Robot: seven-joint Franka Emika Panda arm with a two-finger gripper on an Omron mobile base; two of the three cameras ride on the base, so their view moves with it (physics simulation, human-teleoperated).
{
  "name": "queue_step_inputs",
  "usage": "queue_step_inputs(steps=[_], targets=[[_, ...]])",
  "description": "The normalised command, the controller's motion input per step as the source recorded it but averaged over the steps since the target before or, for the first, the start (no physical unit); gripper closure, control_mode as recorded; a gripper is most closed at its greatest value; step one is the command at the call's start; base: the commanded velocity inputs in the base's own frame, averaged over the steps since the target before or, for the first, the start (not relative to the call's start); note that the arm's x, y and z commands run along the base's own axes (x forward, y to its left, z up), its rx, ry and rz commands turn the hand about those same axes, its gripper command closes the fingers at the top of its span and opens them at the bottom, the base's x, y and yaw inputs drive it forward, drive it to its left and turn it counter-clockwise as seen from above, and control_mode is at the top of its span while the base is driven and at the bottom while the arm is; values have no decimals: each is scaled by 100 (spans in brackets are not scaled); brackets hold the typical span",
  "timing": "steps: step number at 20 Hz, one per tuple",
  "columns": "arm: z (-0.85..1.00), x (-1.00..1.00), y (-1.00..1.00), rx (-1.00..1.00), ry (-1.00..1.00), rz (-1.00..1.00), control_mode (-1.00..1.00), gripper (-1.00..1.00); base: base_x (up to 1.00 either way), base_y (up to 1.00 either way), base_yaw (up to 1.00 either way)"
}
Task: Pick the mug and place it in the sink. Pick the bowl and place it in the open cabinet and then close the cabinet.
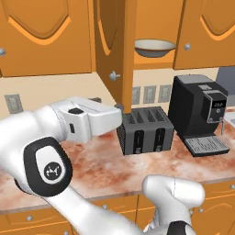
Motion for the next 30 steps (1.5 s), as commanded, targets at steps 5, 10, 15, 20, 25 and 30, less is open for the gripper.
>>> queue_step_inputs(steps=[5, 10, 15, 20, 25, 30], targets=[[0, 0, -29, -8, -1, -4, -100, -100, 0, 0, 0], [0, 24, -11, -9, 1, -13, -100, -100, 0, 0, 0], [0, 26, 9, -13, 1, -8, -100, -100, 0, 0, 0], [0, 13, 0, -8, 0, -5, -100, -100, 0, 0, 0], [0, 39, 0, -6, 3, -4, -100, -100, 0, 0, 0], [0, 41, -4, -3, 7, -1, -100, -100, 0, 0, 0]])
